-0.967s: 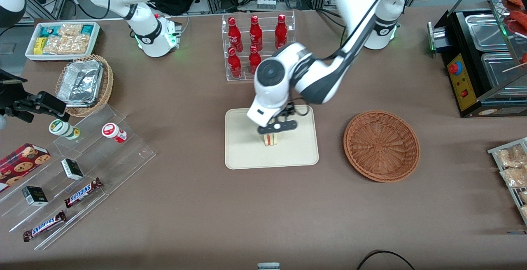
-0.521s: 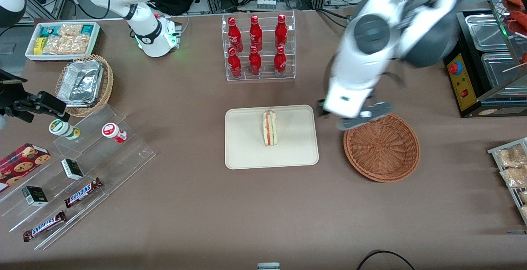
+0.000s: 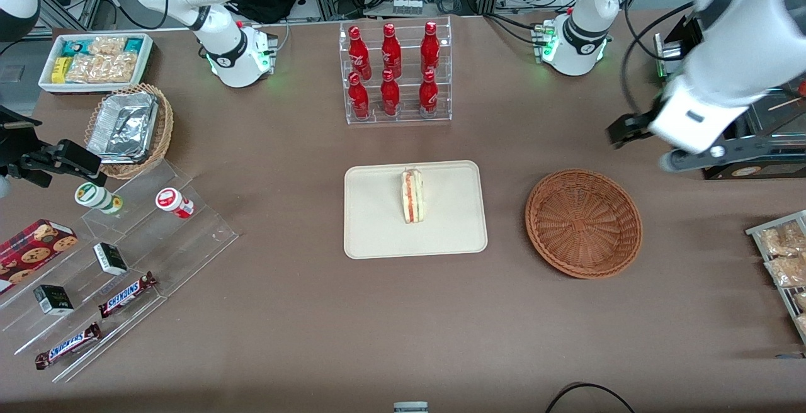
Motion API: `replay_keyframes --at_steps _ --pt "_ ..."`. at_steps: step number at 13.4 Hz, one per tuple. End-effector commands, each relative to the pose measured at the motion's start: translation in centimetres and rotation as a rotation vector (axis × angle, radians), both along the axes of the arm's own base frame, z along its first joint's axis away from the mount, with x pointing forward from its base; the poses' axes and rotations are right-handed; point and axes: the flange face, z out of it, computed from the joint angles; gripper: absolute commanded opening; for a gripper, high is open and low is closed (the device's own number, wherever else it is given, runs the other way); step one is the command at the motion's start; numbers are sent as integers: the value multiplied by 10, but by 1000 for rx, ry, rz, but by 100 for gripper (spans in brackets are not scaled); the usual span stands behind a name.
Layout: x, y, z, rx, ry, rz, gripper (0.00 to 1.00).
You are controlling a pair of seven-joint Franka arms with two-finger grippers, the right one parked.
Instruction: Place sandwich from basket to tray
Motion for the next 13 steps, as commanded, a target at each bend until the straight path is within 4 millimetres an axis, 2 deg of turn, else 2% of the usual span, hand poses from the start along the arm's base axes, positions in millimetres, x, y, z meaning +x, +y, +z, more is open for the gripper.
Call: replay_keyframes --at_steps 1,3,4,6,9,11,13 --pt "-16 29 12 -33 32 -83 100" --pt "-21 54 17 -62 53 -121 100" --pt "-20 58 20 -83 45 -114 100" --pt "-17 58 27 -95 31 -127 100" --pt "-10 56 22 -89 17 -135 100" --pt "-7 53 26 -86 -32 -148 100" --pt "-16 55 30 -76 -36 -145 100"
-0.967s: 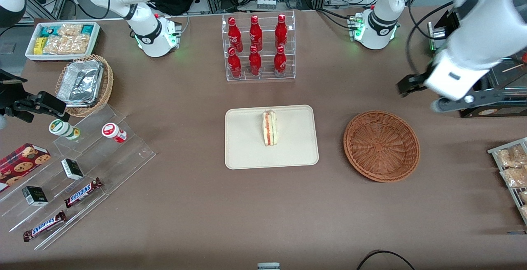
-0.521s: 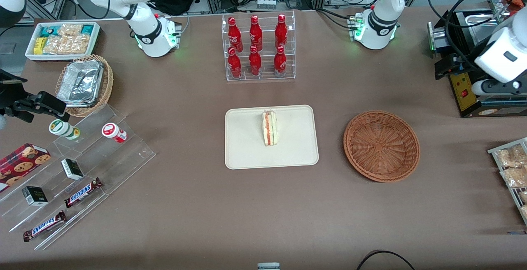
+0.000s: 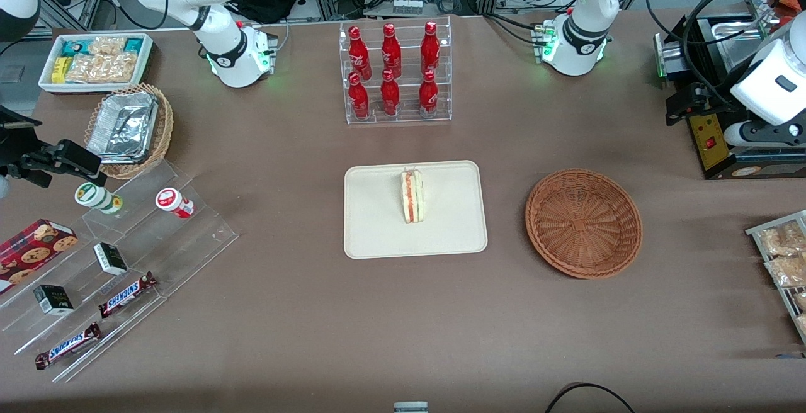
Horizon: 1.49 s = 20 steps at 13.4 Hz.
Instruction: Place sandwich from basket to tray
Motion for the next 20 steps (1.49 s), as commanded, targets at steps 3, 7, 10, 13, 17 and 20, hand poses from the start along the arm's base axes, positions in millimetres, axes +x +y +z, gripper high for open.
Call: replay_keyframes --at_steps 3,7,10,13,17,20 --pt "-26 -1 9 51 -32 -20 100" --pt "-32 -4 19 51 -49 -8 100" --pt "-24 -4 16 39 -47 -6 100" --pt "-18 8 12 30 -39 15 100" --pt "-12 12 5 30 -30 23 100" --pt "-5 14 12 24 -45 26 100"
